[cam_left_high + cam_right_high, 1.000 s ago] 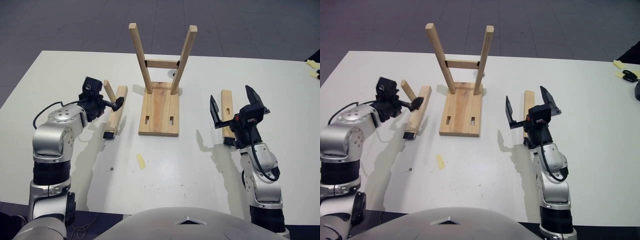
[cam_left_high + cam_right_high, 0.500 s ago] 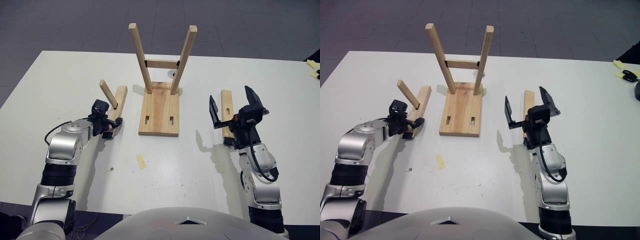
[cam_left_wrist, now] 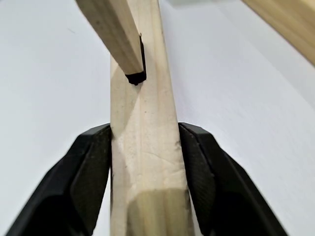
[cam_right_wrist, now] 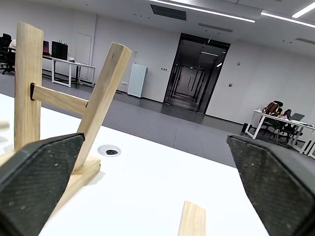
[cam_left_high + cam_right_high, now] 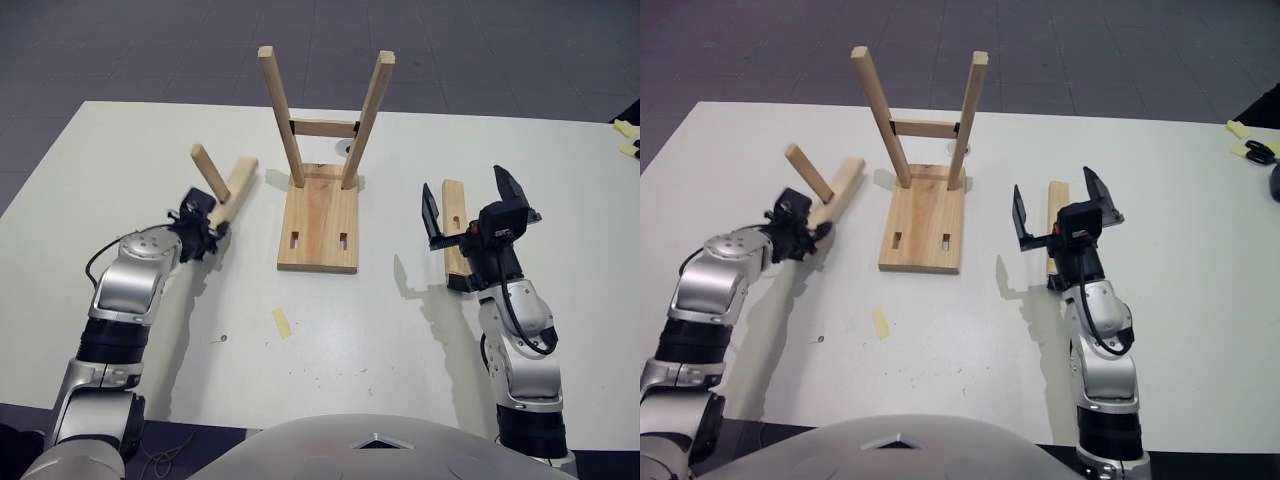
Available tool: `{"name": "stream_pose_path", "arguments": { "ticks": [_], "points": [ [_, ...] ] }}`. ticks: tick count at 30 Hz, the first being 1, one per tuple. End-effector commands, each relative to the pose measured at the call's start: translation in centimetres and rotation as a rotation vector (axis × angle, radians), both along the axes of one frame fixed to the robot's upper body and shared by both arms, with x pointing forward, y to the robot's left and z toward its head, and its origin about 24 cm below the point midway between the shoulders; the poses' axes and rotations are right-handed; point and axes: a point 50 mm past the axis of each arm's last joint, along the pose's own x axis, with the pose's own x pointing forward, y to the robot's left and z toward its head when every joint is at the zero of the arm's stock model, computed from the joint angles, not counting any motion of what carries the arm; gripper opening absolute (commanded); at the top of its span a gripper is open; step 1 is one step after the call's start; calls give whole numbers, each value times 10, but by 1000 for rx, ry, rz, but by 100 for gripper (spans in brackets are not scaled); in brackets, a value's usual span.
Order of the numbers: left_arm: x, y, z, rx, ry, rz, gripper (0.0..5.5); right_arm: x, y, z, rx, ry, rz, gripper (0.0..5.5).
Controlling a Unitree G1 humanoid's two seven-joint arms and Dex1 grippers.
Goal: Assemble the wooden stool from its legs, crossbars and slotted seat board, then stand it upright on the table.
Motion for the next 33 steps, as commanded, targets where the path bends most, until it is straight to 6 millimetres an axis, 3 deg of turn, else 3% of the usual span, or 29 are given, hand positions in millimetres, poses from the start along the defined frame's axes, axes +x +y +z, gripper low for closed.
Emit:
{"name": "stream_pose_path", "arguments": {
  "ticks": [1,5,8,11,14,17,26,30,33],
  "points": [
    [29,-6,80,32,-388,19,214,7,-5,12,139,32,35,540],
    [33,-27,145,105,-710,-90,214,14,-4,46,450,-2,185,540],
    [29,-52,160,160,-798,-290,214,12,7,71,625,-12,399,540],
    [19,-76,169,108,-836,-507,214,5,16,91,757,-20,606,540],
    [13,-97,150,83,-748,-687,214,-6,27,96,787,2,721,540],
    [3,-111,123,33,-627,-823,214,-4,31,85,755,71,689,540],
    [-17,-126,90,-63,-463,-921,214,12,29,57,693,128,502,540],
    [-25,-132,83,-57,-440,-958,214,30,20,51,796,101,397,540],
    [-28,-134,78,-61,-417,-975,214,29,28,64,959,86,512,540]
  ]
}}
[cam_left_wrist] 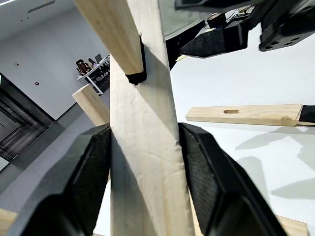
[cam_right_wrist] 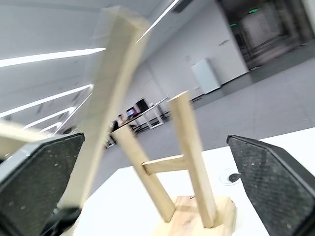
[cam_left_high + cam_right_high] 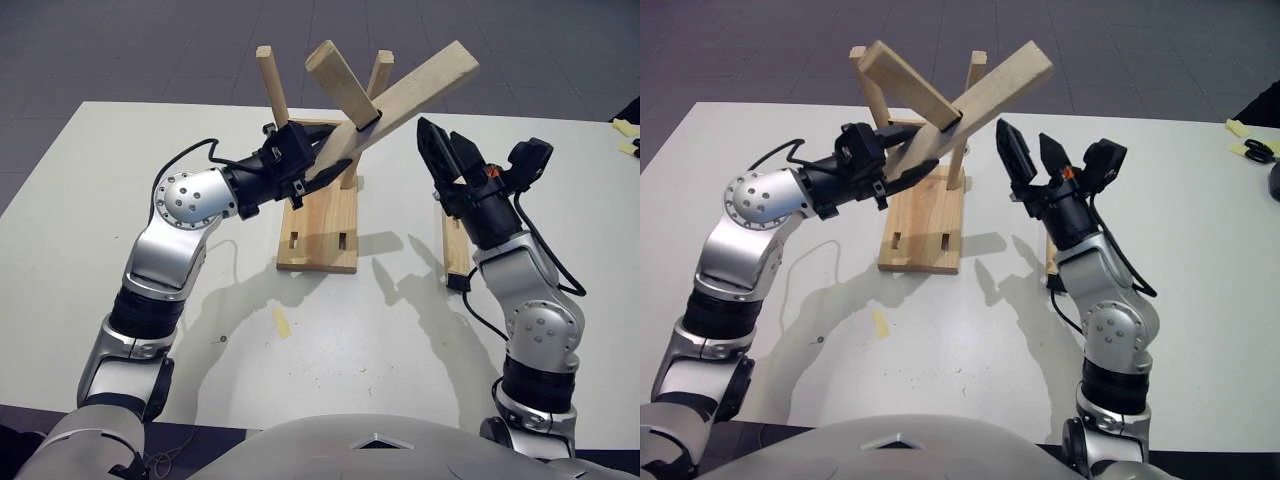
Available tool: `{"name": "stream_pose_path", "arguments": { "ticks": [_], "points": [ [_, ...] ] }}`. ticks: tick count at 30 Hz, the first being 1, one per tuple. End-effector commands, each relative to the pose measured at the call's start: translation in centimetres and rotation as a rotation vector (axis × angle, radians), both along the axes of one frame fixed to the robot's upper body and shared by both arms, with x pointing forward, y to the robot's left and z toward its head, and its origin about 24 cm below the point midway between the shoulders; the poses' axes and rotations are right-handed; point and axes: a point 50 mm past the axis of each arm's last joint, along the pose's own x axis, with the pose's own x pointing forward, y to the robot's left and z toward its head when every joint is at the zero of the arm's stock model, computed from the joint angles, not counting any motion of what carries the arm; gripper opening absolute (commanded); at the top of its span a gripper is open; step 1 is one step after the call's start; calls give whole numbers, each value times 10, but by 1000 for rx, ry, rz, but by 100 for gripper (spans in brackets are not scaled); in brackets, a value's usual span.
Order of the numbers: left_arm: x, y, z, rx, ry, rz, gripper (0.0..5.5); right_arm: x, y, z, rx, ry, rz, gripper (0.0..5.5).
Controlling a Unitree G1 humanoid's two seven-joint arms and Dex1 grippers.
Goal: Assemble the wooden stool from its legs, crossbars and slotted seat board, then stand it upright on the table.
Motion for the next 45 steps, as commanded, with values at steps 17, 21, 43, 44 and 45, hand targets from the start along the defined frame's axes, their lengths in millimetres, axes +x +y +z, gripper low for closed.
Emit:
{"name": "stream_pose_path", "arguments": {
  "ticks": [17,21,43,44,45],
  "points": [
    [-9,-8,-12,45,-2,-11,214,6,8,20,370,31,123,399],
    [-11,-12,-13,44,-13,-16,214,7,13,18,454,66,113,329],
    [-5,-1,-13,60,-35,49,213,2,9,3,381,97,-28,107],
    [-5,-1,-13,60,-34,52,213,2,6,1,376,101,-50,107],
    [-5,-1,-14,57,-28,56,213,2,2,0,368,99,-69,107]
  ]
}}
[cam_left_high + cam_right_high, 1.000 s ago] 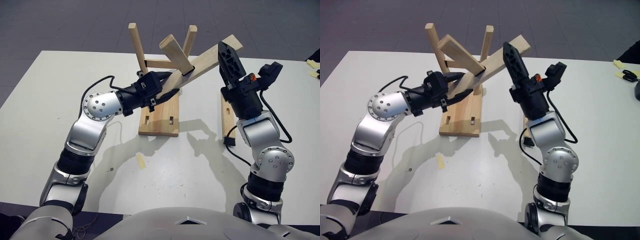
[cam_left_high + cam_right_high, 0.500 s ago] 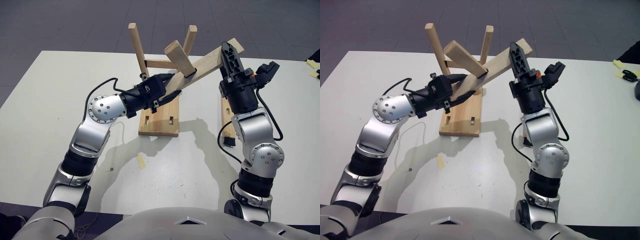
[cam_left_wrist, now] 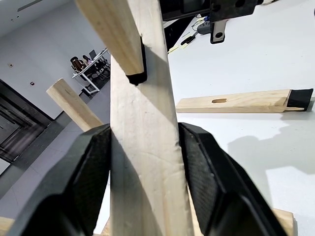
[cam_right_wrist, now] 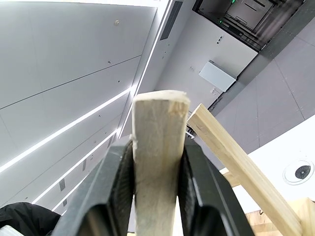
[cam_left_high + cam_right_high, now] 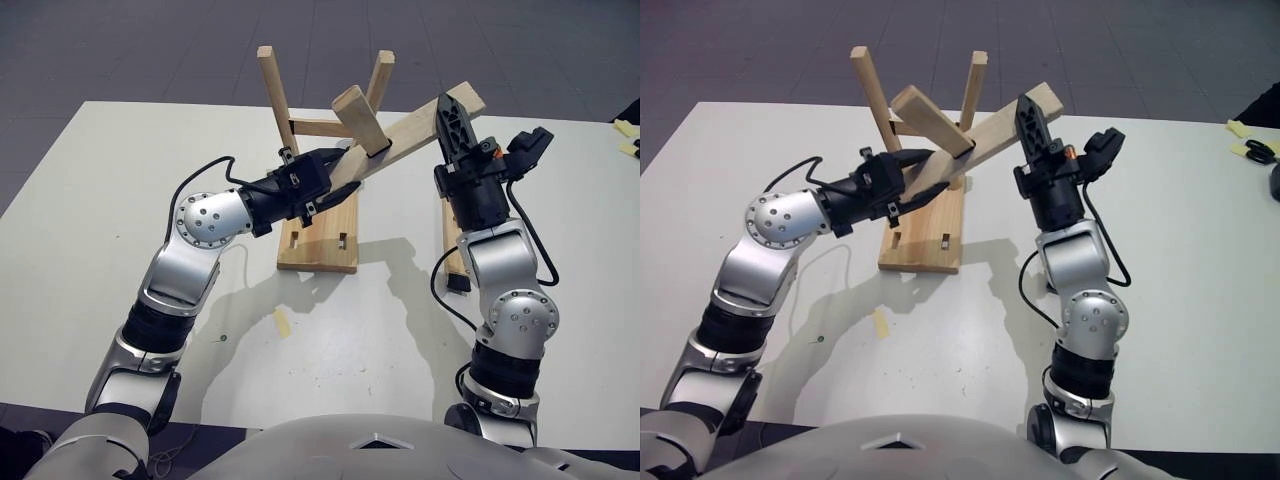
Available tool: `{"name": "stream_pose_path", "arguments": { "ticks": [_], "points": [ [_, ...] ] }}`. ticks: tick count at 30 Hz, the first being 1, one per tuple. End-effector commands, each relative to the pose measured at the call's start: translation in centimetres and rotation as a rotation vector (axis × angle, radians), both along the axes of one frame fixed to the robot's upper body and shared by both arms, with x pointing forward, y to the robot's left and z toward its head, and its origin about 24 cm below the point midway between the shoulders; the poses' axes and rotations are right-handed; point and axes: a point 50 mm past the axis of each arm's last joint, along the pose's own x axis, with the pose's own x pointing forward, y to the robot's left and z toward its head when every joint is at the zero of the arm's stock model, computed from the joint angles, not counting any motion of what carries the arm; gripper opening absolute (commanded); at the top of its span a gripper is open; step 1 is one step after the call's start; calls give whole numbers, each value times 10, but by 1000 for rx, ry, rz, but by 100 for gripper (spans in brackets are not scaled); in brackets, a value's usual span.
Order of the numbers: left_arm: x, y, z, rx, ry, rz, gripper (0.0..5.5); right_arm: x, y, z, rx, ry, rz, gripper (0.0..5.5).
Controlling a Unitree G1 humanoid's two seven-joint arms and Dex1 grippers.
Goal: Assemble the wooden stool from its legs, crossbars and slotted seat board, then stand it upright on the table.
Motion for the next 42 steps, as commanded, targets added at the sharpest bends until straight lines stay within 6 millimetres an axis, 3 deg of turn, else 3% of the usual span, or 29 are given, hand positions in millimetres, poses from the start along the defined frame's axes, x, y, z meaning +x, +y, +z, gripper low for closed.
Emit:
{"name": "stream_pose_path", "arguments": {
  "ticks": [1,4,6,10,12,14,18,24,34,42],
  "points": [
    [4,10,4,-20,-4,63,250,-2,-19,-9,-40,47,-117,107],
    [7,21,16,-145,67,125,306,-1,-32,-7,-118,35,-172,101],
    [12,39,29,-314,150,199,335,-2,-42,-10,-129,59,-203,101],
    [26,94,65,-478,68,439,402,-11,-57,-19,-156,138,-205,101],
    [33,125,71,-499,-17,644,438,-16,-52,-24,-178,182,-159,101],
    [33,142,69,-543,-52,787,470,-19,-43,-28,-163,219,-94,101],
    [24,131,43,-546,-9,850,539,-21,-34,-46,-141,325,-34,101],
    [16,122,30,-555,33,866,540,-18,-47,-61,-278,385,-140,101],
    [14,115,16,-552,71,889,540,-4,-61,-53,-440,297,-204,102],
    [14,105,10,-553,97,874,540,-4,-41,-50,-641,168,-160,102]
  ]
}}
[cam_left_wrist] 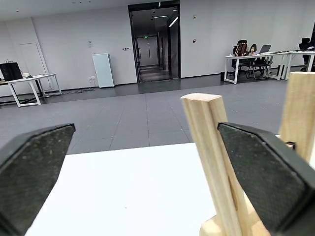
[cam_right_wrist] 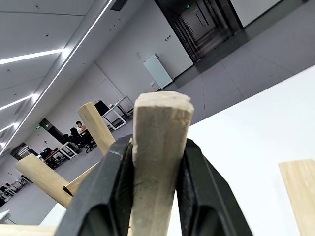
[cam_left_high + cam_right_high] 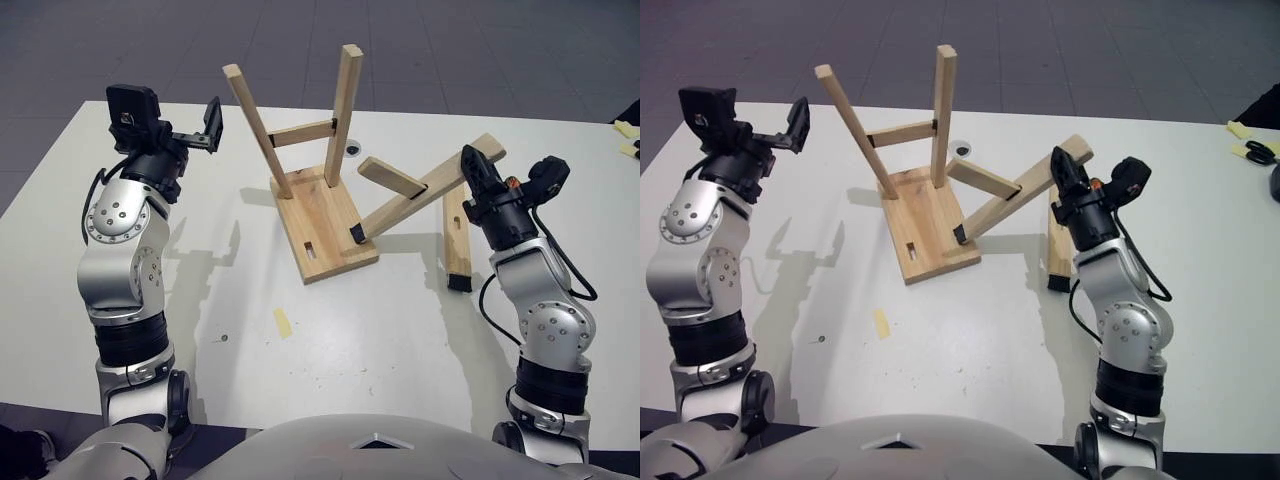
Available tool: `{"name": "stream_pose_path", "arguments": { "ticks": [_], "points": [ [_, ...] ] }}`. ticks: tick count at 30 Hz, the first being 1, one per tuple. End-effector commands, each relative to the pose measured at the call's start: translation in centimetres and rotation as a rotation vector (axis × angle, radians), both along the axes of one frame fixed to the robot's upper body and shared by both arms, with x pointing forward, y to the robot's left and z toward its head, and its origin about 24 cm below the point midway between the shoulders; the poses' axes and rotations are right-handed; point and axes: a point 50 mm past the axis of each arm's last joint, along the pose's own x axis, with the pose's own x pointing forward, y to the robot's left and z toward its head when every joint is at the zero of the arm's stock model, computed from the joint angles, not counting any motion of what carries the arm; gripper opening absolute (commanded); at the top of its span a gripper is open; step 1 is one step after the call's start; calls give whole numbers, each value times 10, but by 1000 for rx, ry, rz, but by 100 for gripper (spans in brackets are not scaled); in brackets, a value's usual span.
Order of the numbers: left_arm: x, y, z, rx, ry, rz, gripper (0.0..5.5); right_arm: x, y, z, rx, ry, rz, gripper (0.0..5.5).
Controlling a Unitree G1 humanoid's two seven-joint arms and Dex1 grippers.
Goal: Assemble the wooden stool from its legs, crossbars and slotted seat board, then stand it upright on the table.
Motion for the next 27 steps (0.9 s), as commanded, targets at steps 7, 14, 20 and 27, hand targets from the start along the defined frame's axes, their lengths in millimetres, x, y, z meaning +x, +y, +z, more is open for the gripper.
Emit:
{"name": "stream_pose_path", "arguments": {
  "ticks": [7,14,20,27],
  "points": [
    [0,-6,-5,12,25,-18,540,-6,4,-31,-330,85,93,102],
    [-1,-11,-11,31,33,-18,540,-19,-2,-69,-567,332,160,105],
    [-3,-16,-16,65,44,-24,540,-20,7,-69,-675,454,317,105],
    [-2,-21,-20,80,62,-37,540,-1,26,-24,-616,383,439,105]
  ]
}}
